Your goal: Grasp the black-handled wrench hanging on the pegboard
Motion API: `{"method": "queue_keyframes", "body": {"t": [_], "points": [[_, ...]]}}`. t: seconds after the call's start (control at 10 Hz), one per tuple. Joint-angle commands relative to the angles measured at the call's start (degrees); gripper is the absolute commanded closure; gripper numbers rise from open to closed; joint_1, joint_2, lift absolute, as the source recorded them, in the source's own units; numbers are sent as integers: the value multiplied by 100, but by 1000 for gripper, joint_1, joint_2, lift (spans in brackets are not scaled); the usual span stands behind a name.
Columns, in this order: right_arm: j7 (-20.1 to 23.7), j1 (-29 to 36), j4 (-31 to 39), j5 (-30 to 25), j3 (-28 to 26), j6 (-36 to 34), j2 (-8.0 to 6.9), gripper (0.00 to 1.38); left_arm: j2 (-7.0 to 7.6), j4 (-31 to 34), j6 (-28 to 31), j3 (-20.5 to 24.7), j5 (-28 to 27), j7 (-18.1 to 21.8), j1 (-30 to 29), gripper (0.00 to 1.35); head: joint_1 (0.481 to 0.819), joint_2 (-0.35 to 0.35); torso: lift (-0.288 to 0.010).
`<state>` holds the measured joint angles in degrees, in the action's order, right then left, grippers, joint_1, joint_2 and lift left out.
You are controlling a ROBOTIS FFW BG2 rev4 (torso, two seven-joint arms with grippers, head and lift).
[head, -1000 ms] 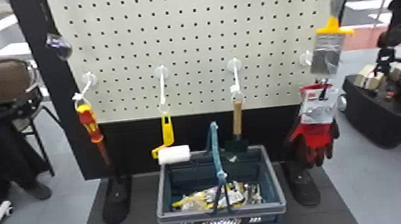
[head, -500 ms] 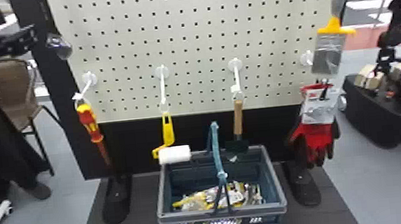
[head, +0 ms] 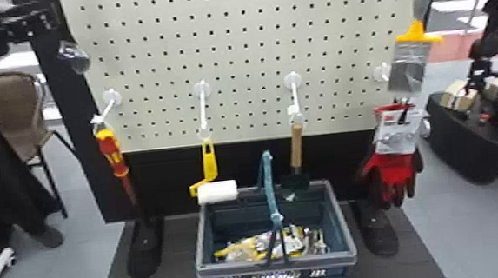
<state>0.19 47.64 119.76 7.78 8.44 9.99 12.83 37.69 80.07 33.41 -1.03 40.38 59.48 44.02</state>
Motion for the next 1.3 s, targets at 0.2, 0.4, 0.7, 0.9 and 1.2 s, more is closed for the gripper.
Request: {"method": "queue_keyframes", "body": {"t": [0.2,0.4,0.7,0.9,1.2], "points": [[25,-11,-29,-5,0,-5,-18,94,28,-195,-124,-416,233,125,381,892,549,0,-100],[25,-11,-29,13,0,-5,-9,94,37,-111,-45,-425,49,169,418,1220,549,0,-100],[25,-11,-29,31,0,-5,-9,94,54,-111,-19,-521,57,196,418,1220,549,0,-100],[25,-11,-29,22,0,-5,-9,94,54,-111,-19,-539,75,187,431,1220,549,0,-100],[25,-11,-29,13,-17,-5,-9,94,54,-111,-10,-565,75,178,418,1220,549,0,-100]]}}
